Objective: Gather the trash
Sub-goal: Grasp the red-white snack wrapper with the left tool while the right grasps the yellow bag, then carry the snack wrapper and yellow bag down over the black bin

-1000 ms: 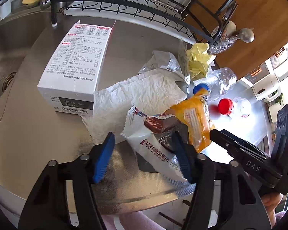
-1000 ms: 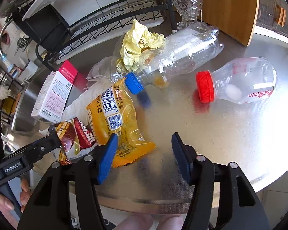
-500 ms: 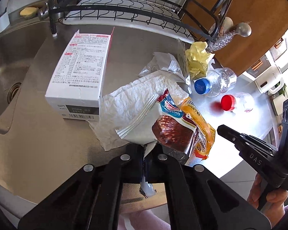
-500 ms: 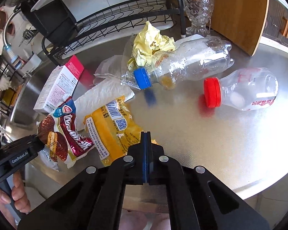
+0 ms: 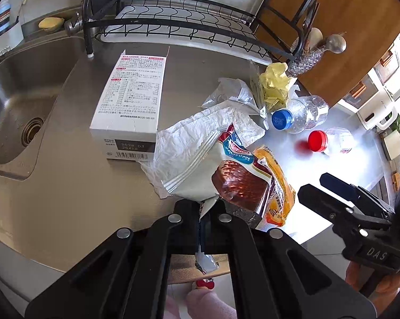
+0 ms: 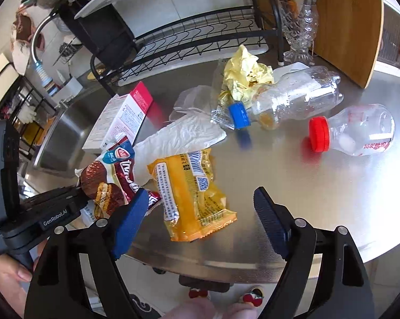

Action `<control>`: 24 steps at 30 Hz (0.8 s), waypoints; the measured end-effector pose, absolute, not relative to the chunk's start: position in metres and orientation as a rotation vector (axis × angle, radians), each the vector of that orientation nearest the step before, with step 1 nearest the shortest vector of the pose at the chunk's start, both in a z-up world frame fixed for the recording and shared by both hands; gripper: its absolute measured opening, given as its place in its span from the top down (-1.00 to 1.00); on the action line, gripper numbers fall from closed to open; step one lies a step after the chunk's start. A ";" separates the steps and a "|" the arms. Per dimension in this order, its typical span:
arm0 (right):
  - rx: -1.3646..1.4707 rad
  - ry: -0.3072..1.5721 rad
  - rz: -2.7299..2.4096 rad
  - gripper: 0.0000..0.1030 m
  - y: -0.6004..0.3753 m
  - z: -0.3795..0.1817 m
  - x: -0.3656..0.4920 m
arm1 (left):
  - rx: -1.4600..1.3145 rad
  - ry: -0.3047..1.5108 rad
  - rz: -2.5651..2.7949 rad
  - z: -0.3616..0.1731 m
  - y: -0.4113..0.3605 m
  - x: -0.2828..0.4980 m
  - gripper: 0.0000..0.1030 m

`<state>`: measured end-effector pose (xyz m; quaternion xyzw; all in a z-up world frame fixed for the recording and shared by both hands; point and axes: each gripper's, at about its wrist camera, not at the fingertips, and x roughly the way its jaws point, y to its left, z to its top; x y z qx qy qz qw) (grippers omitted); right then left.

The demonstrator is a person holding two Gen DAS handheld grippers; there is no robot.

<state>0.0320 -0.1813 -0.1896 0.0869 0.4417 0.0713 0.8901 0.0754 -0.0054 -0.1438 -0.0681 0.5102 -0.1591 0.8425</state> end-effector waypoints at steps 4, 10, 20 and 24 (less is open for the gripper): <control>0.100 0.955 0.148 -0.44 -0.166 -0.201 0.034 | -0.154 1.080 -0.317 -0.144 0.003 0.074 1.00; 0.118 1.045 0.181 -0.14 -0.162 -0.223 0.040 | -0.142 1.096 -0.323 -0.148 0.008 0.071 1.00; 0.081 1.042 0.145 0.83 -0.156 -0.227 0.036 | -0.132 1.093 -0.295 -0.148 0.013 0.064 1.00; 0.092 1.009 0.106 0.84 -0.166 -0.219 0.029 | -0.124 1.075 -0.285 -0.141 0.020 0.057 1.00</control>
